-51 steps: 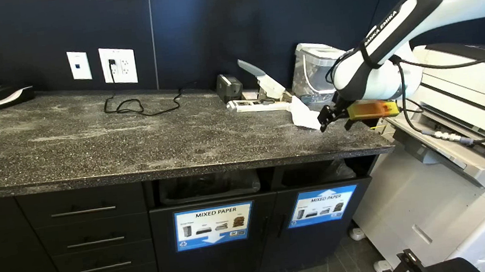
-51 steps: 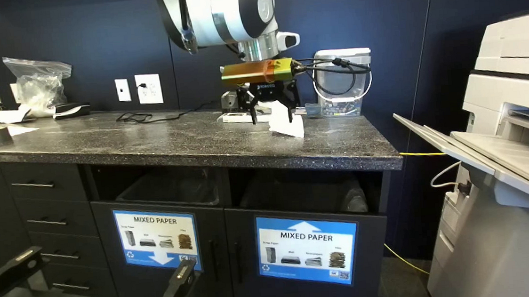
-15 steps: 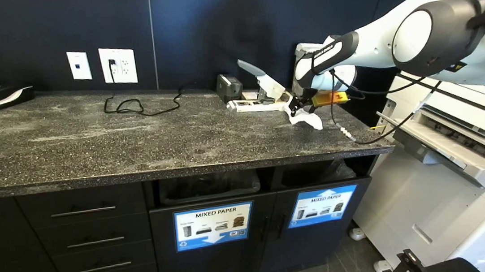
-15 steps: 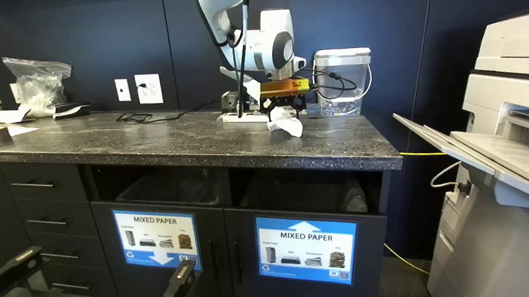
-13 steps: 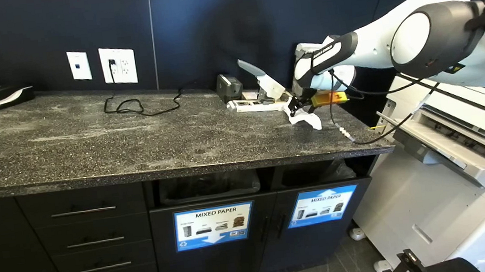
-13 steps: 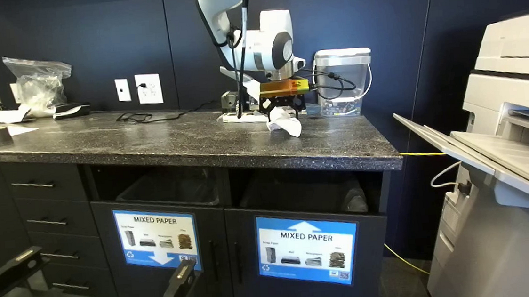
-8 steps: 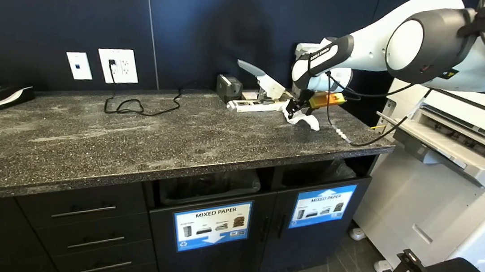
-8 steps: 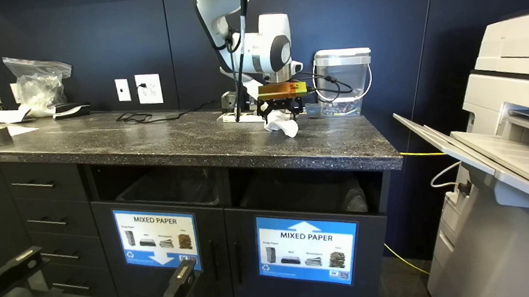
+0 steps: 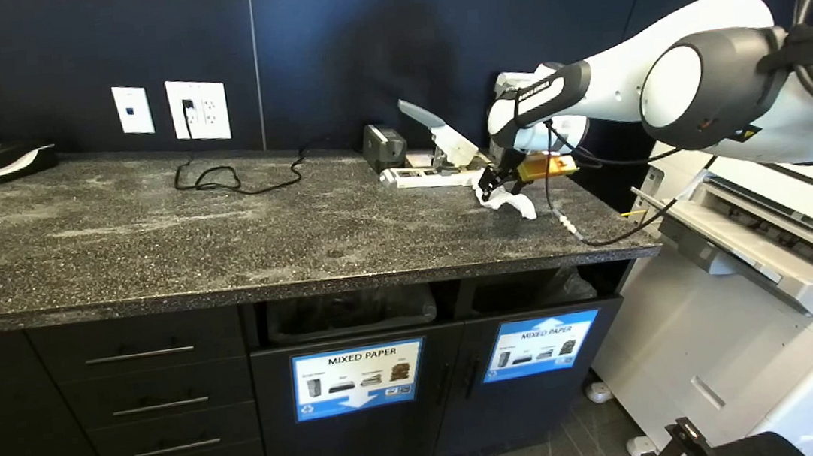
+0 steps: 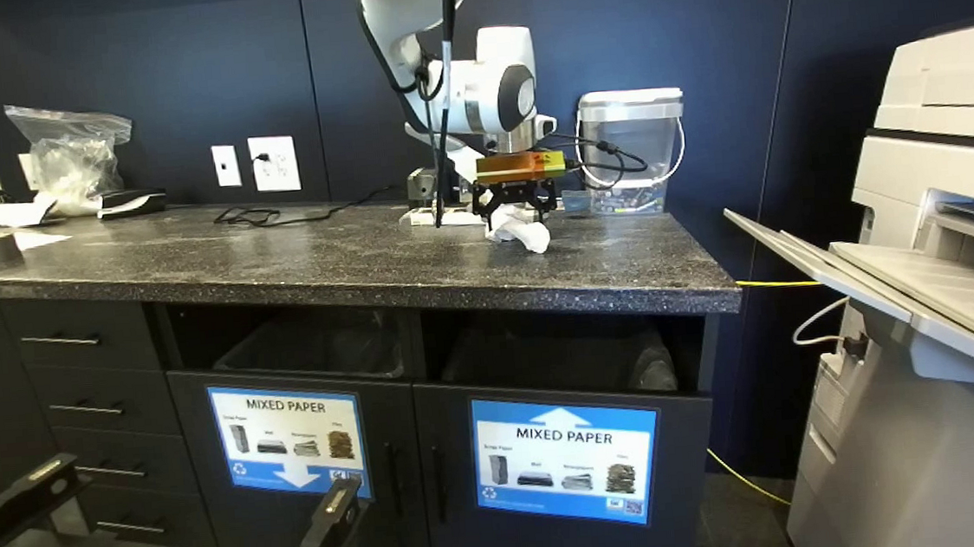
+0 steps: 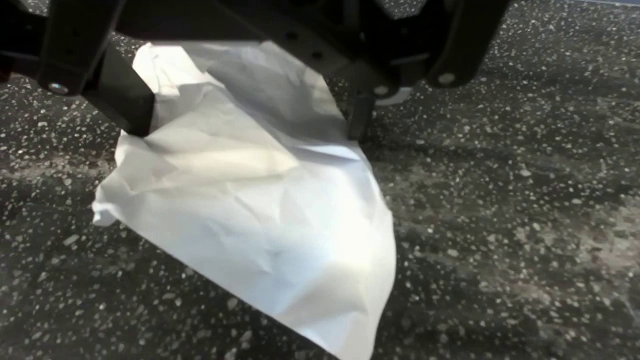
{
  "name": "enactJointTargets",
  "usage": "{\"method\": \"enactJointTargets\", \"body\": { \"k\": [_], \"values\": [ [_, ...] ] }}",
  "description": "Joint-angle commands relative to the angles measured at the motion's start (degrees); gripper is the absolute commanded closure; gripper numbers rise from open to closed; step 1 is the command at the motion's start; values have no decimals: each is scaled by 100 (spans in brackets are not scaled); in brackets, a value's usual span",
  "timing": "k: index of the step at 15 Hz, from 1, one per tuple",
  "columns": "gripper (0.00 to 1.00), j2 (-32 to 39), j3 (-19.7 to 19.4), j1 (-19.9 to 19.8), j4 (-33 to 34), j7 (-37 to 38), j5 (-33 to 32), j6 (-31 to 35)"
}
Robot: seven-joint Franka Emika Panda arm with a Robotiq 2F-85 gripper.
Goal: Pick up the papers from the counter and throw them in the bin
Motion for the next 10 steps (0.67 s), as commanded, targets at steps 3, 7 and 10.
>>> {"method": "enactJointTargets", "body": {
  "k": [3, 7, 10],
  "values": [
    [47, 267, -53, 90, 492, -95, -64, -269],
    [76, 272, -52, 80, 582, -166, -59, -404],
    [96, 246, -95, 118, 559, -184, -103, -594]
  ]
}}
